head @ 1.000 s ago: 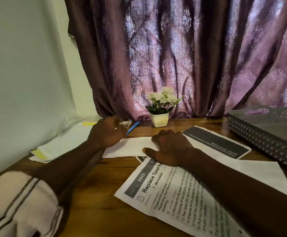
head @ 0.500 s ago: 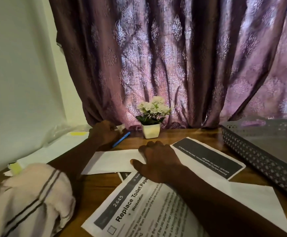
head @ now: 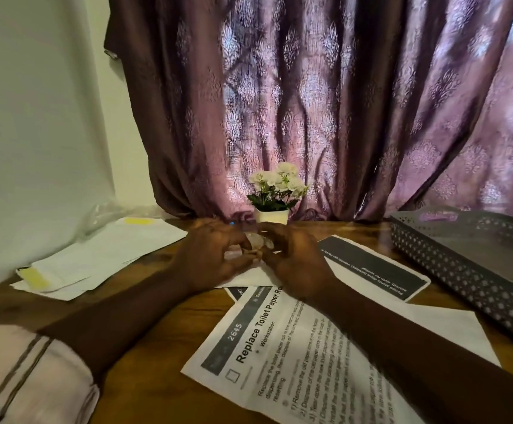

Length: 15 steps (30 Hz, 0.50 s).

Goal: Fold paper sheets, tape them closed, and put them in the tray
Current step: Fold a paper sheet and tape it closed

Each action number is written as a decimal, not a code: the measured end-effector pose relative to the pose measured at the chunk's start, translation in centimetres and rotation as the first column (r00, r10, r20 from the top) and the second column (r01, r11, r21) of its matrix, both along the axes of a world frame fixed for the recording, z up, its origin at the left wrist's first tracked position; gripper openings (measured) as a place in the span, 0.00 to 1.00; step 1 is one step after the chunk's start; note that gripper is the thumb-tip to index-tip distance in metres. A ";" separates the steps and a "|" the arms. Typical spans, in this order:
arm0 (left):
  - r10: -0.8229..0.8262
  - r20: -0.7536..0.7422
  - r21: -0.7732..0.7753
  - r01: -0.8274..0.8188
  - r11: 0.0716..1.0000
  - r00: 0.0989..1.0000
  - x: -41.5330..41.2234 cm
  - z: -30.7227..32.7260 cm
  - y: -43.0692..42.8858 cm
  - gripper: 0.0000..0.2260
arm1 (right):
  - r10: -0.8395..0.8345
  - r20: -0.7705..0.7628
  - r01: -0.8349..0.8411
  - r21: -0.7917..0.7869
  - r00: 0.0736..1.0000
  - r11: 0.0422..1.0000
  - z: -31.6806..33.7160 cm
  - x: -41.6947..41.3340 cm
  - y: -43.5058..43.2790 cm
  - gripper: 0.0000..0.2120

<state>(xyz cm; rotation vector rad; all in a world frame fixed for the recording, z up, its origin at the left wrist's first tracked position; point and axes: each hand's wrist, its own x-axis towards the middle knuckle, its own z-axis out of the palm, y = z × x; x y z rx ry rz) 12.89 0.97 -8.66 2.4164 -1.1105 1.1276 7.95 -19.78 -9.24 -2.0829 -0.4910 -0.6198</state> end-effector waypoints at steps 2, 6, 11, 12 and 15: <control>-0.038 -0.008 -0.041 0.038 0.998 0.999 0.0 0.3 0.1 0.17 | 0.024 -0.003 -0.023 0.070 1.000 0.997 0.3 -0.4 0.1 0.22; -0.087 -0.014 -0.025 0.086 0.996 0.996 -0.2 0.5 -0.4 0.16 | -0.010 -0.058 0.020 0.182 0.998 0.983 0.3 -0.2 -0.4 0.25; -0.168 -0.014 0.060 0.168 0.984 0.986 -1.3 0.9 -0.6 0.13 | -0.111 -0.071 0.129 0.346 0.991 0.930 0.0 1.0 -1.1 0.20; -0.174 -0.011 0.061 0.175 0.983 0.985 -1.5 1.0 -0.6 0.12 | -0.166 -0.074 0.181 0.360 0.983 0.915 -0.2 1.3 -1.4 0.19; -0.121 0.005 -0.009 0.121 0.993 0.993 -1.4 1.2 -0.5 0.14 | -0.216 -0.088 0.234 0.388 0.972 0.892 -0.5 2.1 -2.3 0.17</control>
